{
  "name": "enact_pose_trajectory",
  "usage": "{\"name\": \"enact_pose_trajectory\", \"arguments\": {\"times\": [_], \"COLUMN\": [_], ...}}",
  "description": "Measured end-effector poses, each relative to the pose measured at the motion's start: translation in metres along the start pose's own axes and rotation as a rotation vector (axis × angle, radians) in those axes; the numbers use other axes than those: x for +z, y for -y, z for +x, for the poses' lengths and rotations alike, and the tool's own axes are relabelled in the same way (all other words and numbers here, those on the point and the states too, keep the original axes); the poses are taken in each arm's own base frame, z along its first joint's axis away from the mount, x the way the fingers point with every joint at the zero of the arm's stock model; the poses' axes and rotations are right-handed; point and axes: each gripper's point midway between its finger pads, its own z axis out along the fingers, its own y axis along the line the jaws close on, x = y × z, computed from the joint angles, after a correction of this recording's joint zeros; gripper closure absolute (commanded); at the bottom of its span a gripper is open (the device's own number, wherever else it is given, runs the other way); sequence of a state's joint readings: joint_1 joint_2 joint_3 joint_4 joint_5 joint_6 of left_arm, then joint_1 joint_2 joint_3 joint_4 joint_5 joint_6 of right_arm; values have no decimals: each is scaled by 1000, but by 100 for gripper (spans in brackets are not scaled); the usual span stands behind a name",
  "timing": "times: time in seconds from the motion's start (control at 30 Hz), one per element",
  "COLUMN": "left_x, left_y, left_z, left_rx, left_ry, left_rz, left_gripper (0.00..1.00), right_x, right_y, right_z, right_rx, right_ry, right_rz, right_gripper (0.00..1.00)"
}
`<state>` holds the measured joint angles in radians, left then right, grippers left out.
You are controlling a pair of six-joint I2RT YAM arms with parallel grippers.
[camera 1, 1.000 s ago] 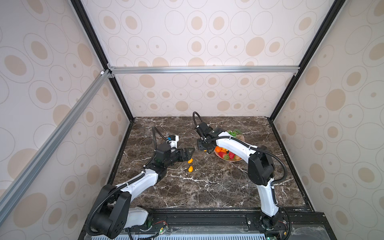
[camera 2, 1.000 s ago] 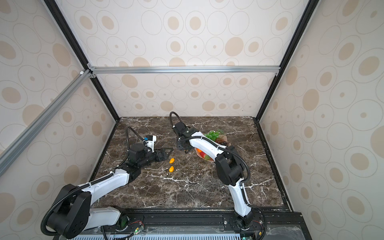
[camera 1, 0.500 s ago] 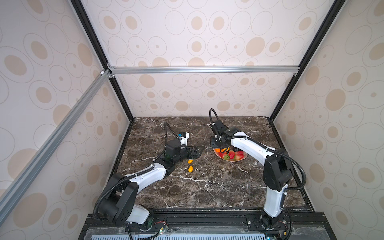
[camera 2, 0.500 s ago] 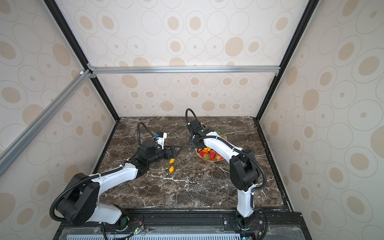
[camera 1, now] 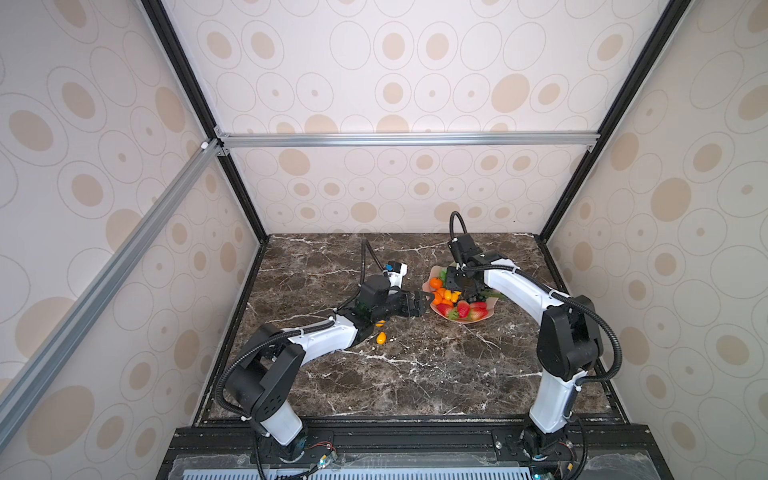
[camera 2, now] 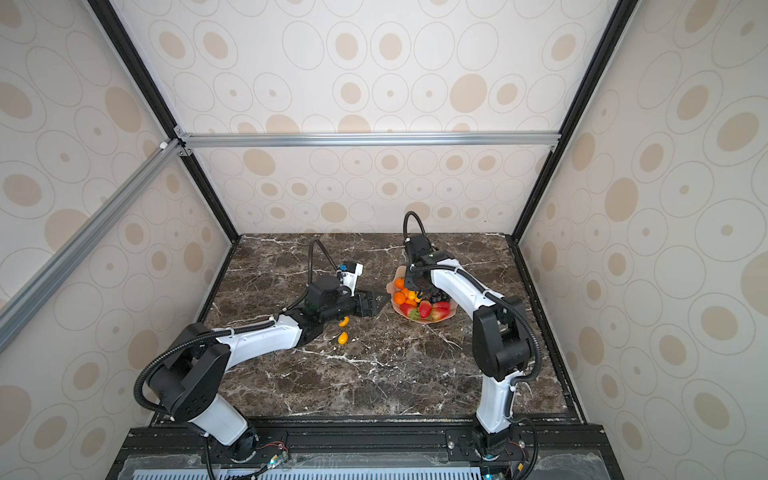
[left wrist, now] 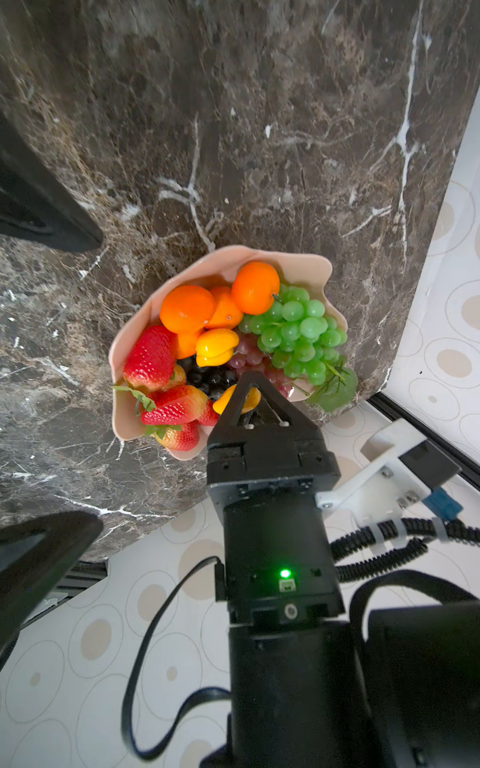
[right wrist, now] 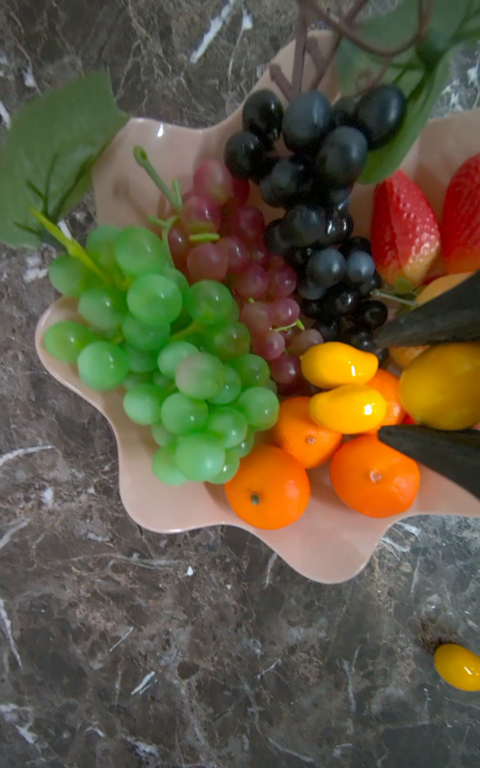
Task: Place and organize the fake fruits in the fruit bowl
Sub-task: 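Lift the yellow fruit with the right gripper and carry it over the bowl, then lower the yellow fruit beside the other yellow fruits and open the right gripper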
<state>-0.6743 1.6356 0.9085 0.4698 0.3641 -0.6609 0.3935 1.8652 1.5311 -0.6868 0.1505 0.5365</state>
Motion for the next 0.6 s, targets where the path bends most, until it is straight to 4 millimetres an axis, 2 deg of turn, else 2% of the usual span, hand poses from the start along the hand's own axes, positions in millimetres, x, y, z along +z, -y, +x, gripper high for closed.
{"name": "enact_pose_trajectory", "arguments": {"times": [0.2,0.43,0.6], "left_x": [12,30,33], "left_y": [13,15,23], "left_z": [6,8,6], "left_rx": [18,56,98], "left_ry": [-15,-44,-51], "left_rz": [2,-44,-55], "left_gripper": [2,2,2], "right_x": [5,30,40], "right_y": [5,10,9], "right_z": [-7,-6,-5], "right_rx": [34,64,82], "right_ry": [1,-37,-57], "right_rz": [-37,-55,-78], "right_gripper": [68,68,68]}}
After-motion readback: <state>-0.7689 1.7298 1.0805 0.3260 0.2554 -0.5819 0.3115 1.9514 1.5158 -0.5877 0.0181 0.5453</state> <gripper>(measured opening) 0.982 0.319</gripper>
